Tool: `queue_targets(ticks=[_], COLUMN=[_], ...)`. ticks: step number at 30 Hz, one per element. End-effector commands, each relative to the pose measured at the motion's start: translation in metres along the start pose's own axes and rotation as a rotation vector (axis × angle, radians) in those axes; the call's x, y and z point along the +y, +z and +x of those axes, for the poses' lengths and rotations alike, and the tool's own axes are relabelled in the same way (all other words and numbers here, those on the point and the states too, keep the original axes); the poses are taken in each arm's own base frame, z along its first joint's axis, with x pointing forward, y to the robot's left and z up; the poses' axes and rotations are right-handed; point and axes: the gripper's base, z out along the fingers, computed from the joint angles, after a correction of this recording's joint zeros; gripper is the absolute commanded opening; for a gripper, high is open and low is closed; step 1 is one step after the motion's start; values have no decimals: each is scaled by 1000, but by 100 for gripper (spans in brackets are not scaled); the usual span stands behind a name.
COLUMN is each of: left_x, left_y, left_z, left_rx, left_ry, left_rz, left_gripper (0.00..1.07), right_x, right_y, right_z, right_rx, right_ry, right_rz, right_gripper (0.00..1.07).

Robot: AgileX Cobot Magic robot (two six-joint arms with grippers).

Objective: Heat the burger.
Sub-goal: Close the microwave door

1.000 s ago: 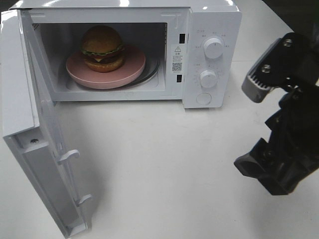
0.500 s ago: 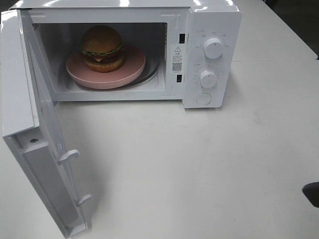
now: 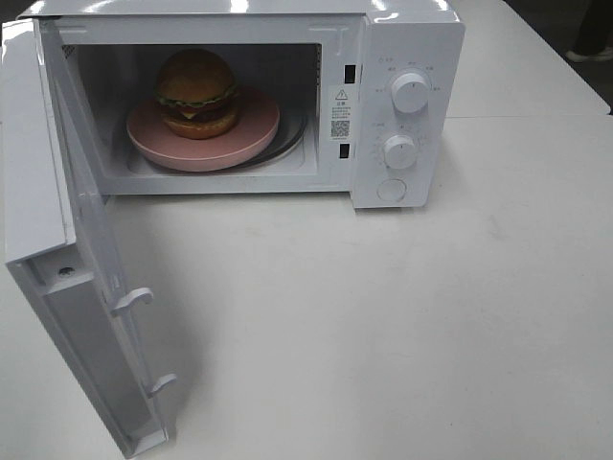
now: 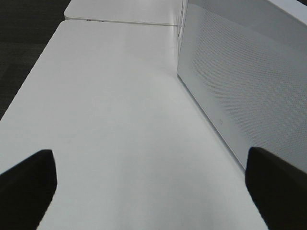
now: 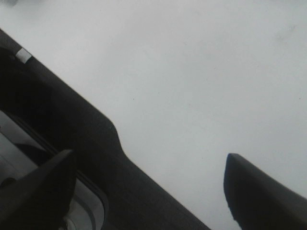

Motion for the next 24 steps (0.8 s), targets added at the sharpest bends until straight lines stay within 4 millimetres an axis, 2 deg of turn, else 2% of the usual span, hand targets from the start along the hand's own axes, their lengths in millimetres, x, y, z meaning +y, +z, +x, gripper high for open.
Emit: queue_targets(ticks=[1, 8, 18, 24], left_x=[0, 0, 0, 0], left_y=[-2, -2, -2, -2], left_z=[1, 1, 1, 1], left_rx=[-16, -16, -16, -16], left_ry=[0, 0, 0, 0], left_rz=[3, 3, 3, 3], left_gripper=[103, 103, 103, 103], right_x=[-5, -9, -9, -1], right_y=[-5, 6, -11, -23], right_z=[6, 40, 56, 70], right_rx=[-49, -165, -298, -418], right_ry=[41, 210, 355, 415], right_rz=[44, 132, 272, 356], right_gripper=[76, 76, 76, 76])
